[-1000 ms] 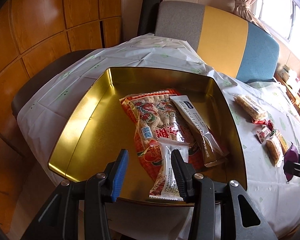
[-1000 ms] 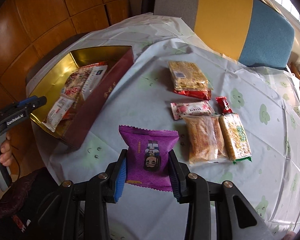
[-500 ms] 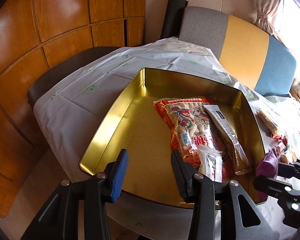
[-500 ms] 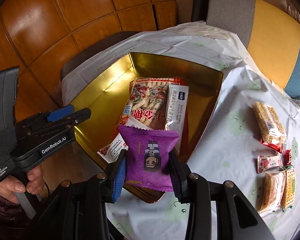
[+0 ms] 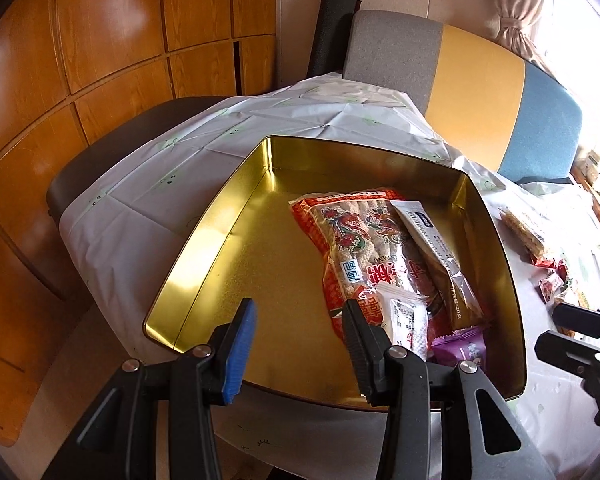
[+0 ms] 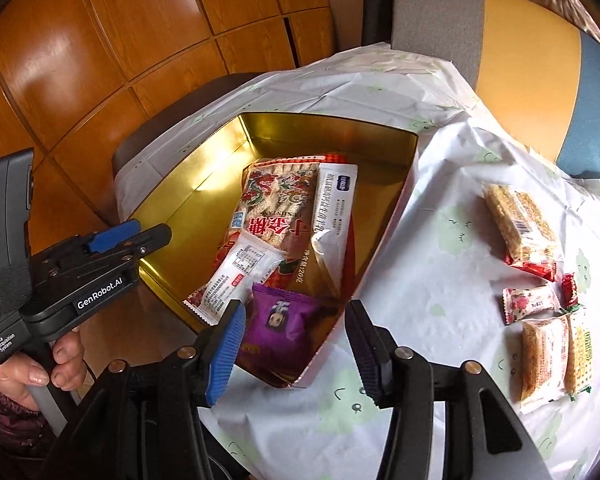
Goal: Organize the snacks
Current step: 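Release the purple cake into the tin and withdraw the right gripper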
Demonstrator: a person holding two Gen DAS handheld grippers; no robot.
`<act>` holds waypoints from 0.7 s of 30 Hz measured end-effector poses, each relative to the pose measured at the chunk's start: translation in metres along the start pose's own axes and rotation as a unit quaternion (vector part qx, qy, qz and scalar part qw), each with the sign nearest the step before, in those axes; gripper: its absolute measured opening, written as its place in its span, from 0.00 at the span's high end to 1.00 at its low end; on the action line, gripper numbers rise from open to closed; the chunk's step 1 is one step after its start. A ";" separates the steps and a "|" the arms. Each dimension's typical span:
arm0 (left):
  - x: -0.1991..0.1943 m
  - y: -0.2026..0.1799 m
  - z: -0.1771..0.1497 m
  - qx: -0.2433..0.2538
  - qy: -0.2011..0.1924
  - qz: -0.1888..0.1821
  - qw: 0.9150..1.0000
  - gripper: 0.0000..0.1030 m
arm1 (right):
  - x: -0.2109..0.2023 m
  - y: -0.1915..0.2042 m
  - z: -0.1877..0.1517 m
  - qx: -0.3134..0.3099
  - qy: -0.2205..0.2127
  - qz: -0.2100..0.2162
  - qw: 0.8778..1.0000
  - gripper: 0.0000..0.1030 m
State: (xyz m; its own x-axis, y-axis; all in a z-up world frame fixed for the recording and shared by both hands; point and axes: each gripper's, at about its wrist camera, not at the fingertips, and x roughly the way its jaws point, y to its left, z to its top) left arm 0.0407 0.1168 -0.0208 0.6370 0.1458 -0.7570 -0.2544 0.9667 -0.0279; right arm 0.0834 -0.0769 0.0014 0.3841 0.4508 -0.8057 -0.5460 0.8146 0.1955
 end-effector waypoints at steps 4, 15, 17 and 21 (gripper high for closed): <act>-0.004 -0.007 -0.001 0.011 -0.002 -0.003 1.000 0.56 | -0.016 -0.015 -0.005 0.005 -0.012 -0.026 1.000 0.49; -0.010 -0.028 -0.004 0.041 -0.003 -0.012 0.999 0.56 | -0.049 -0.076 -0.026 0.043 -0.025 -0.100 0.994 0.49; -0.011 -0.031 -0.004 0.044 -0.002 -0.012 0.999 0.56 | -0.055 -0.087 -0.028 0.049 -0.027 -0.111 0.992 0.49; -0.011 -0.038 -0.004 0.053 -0.001 -0.015 0.998 0.56 | -0.064 -0.107 -0.035 0.061 -0.027 -0.134 0.989 0.49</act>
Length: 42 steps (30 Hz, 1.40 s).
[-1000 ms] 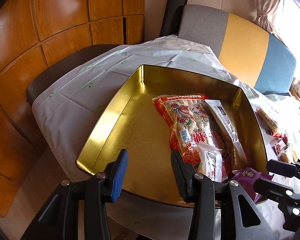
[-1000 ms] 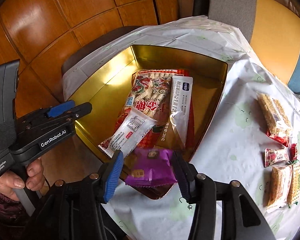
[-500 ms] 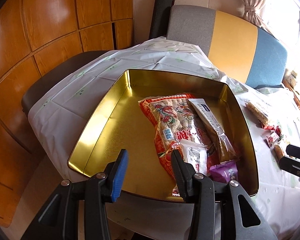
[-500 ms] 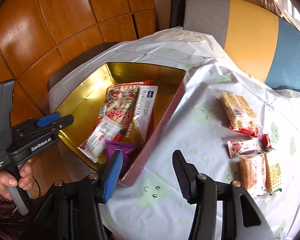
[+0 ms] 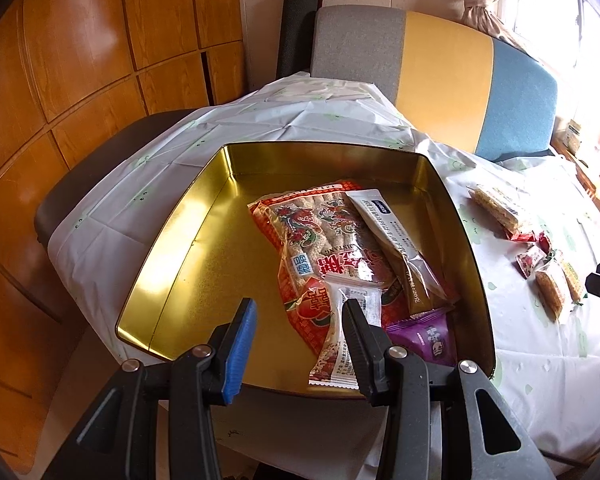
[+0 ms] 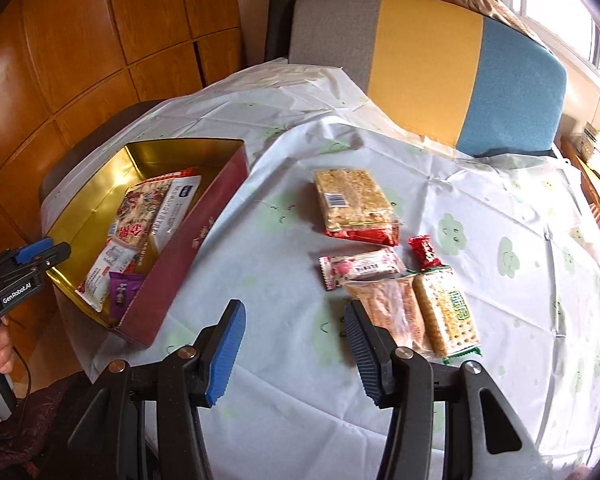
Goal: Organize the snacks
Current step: 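Release the purple cake into the tin and withdraw the right gripper, then grasp the rice-crisp bar with the left gripper and lift it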
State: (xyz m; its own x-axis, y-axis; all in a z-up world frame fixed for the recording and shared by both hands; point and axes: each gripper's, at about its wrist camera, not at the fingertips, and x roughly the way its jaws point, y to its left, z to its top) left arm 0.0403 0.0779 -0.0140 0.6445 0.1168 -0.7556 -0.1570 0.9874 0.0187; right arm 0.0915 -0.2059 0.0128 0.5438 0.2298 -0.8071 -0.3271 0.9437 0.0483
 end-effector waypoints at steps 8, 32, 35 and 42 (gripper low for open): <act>-0.001 -0.018 0.002 0.019 0.003 -0.020 1.000 0.54 | -0.002 -0.050 -0.007 0.020 0.005 -0.059 0.998 0.49; 0.026 -0.180 0.074 0.111 0.052 -0.150 0.981 0.20 | 0.008 -0.153 -0.027 0.200 0.030 -0.113 0.973 0.49; 0.053 -0.203 0.090 0.105 0.083 -0.161 0.978 0.20 | 0.007 -0.150 -0.027 0.195 0.030 -0.113 0.974 0.48; 0.116 -0.235 0.126 0.042 0.147 -0.164 0.975 0.19 | 0.005 -0.151 -0.026 0.195 0.027 -0.106 0.975 0.48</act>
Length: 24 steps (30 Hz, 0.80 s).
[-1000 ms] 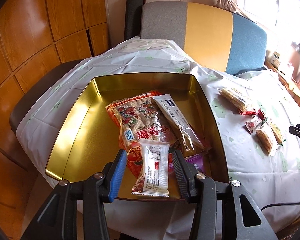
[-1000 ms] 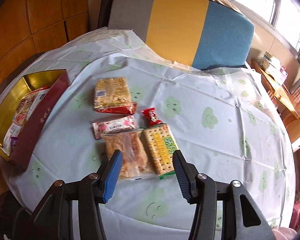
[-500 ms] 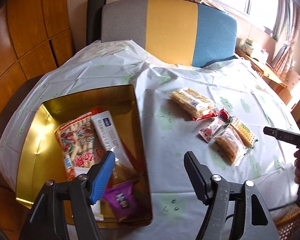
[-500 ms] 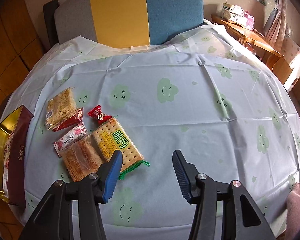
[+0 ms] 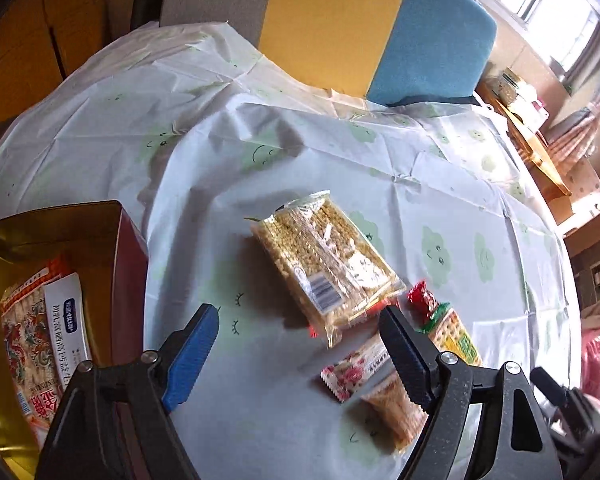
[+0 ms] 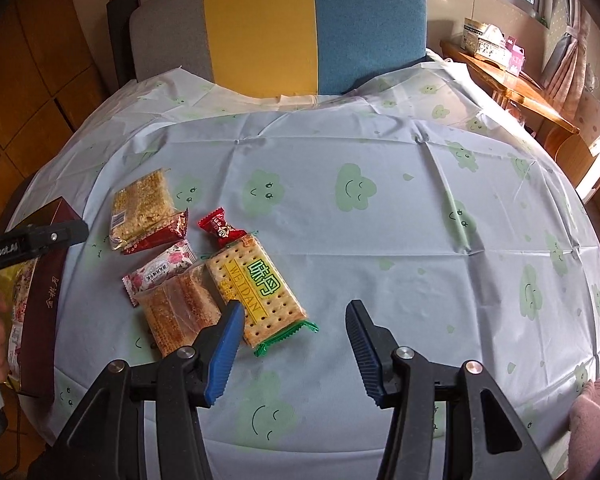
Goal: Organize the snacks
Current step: 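Grasp the rice-crisp bar with the left gripper and lift it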
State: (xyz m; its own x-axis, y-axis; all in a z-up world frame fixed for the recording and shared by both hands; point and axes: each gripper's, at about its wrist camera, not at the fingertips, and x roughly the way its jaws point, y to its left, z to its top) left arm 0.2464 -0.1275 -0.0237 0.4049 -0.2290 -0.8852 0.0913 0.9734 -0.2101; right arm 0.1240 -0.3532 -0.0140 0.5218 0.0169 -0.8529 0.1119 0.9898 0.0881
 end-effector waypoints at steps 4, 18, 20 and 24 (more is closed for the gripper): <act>0.034 0.006 0.027 -0.059 0.047 -0.010 0.997 0.18 | 0.001 0.002 0.001 -0.005 0.003 0.006 1.000 0.48; 0.089 -0.014 0.054 -0.062 0.101 0.039 0.992 0.08 | 0.003 0.006 0.002 -0.006 0.010 0.028 1.000 0.47; 0.083 -0.019 0.049 -0.037 0.088 0.049 0.994 0.18 | 0.003 0.006 0.001 -0.007 0.010 0.028 1.000 0.47; 0.055 -0.019 0.036 -0.016 0.052 0.018 0.998 0.28 | 0.002 0.002 0.002 0.000 0.009 0.026 1.000 0.47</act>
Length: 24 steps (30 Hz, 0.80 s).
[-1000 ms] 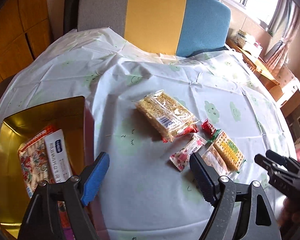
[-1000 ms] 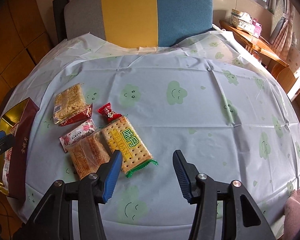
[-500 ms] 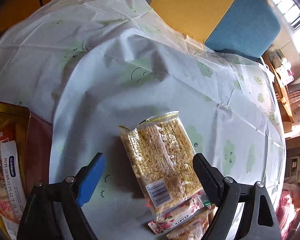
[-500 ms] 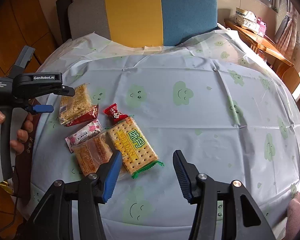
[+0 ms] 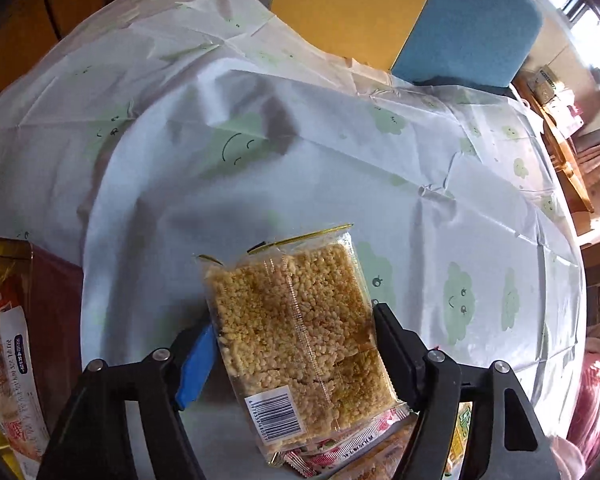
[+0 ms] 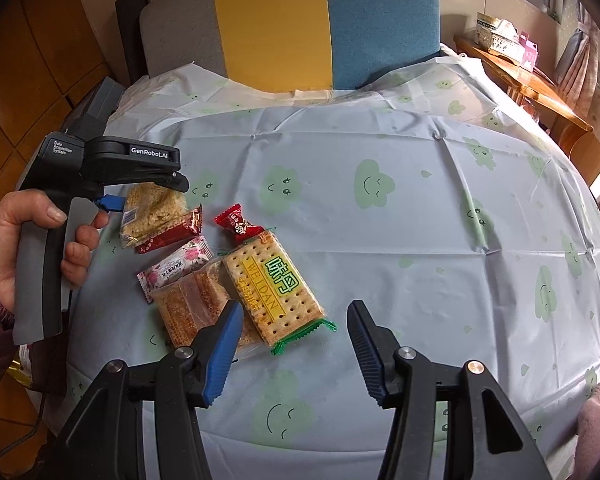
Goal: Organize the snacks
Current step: 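Grasp the rice-crisp bar with the left gripper and lift it, then hold the rice-crisp bar up with the left gripper while the right gripper grasps a small red candy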
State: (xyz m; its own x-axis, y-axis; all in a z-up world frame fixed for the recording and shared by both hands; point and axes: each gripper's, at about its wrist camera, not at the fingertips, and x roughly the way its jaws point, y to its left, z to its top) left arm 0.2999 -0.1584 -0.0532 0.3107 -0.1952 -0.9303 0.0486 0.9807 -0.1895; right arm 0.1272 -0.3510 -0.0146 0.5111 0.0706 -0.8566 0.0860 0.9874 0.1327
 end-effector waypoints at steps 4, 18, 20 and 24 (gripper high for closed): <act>-0.029 -0.005 -0.035 0.071 -0.035 0.019 0.997 0.29 | 0.000 -0.001 0.000 0.000 0.000 -0.004 1.000 0.47; -0.081 -0.003 -0.194 0.224 -0.062 -0.009 0.972 0.28 | 0.000 -0.018 -0.001 0.031 -0.005 -0.034 0.999 0.47; -0.087 -0.005 -0.209 0.243 -0.077 -0.004 0.967 0.28 | 0.000 -0.020 -0.001 0.036 -0.005 -0.038 0.999 0.47; -0.086 -0.006 -0.212 0.252 -0.085 0.002 0.964 0.28 | -0.001 -0.020 -0.003 0.036 -0.005 -0.043 0.998 0.47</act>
State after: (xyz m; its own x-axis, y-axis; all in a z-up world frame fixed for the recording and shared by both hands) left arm 0.0712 -0.1507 -0.0384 0.4600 -0.2285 -0.8580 0.4890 0.8718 0.0300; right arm 0.1222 -0.3699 -0.0184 0.5076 -0.0164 -0.8615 0.1912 0.9770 0.0941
